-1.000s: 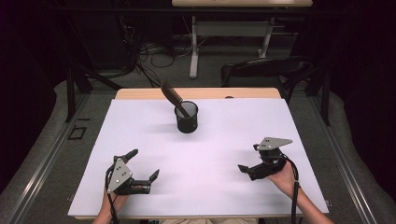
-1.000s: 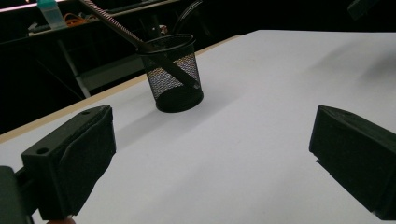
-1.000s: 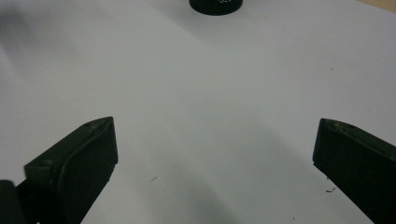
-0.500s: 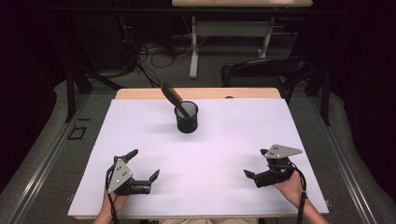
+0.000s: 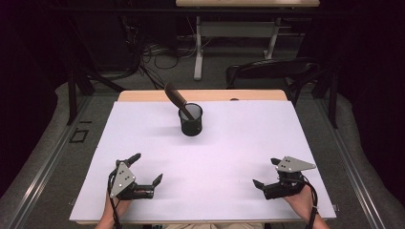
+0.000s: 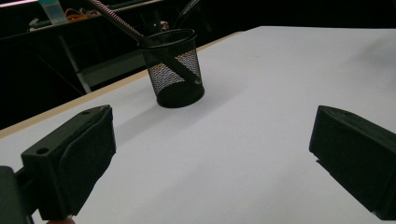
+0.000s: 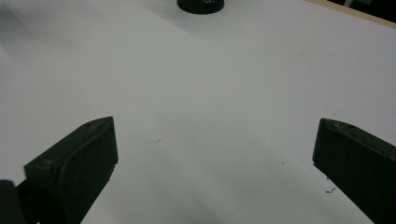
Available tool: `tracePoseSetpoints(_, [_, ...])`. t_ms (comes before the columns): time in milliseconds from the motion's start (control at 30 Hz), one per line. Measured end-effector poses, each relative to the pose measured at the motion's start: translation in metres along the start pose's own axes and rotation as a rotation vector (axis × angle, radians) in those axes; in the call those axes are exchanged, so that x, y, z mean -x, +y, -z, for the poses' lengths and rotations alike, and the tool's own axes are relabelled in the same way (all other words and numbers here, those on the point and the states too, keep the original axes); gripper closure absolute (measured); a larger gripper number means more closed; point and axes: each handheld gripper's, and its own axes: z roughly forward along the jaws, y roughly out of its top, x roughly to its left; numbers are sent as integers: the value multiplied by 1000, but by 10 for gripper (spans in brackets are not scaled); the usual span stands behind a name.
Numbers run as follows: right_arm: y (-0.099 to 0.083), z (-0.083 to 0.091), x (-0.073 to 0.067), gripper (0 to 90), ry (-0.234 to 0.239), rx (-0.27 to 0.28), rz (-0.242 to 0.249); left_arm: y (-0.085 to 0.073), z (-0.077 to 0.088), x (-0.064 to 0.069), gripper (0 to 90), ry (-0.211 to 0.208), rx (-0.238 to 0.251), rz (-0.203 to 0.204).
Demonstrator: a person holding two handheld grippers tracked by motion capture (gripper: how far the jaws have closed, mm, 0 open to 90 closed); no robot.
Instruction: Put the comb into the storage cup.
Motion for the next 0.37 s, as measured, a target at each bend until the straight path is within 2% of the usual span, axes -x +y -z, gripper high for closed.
tracePoseSetpoints(367, [-2,6,-1,0,-14,21,6,0,-1,0,5,1,-5,-3])
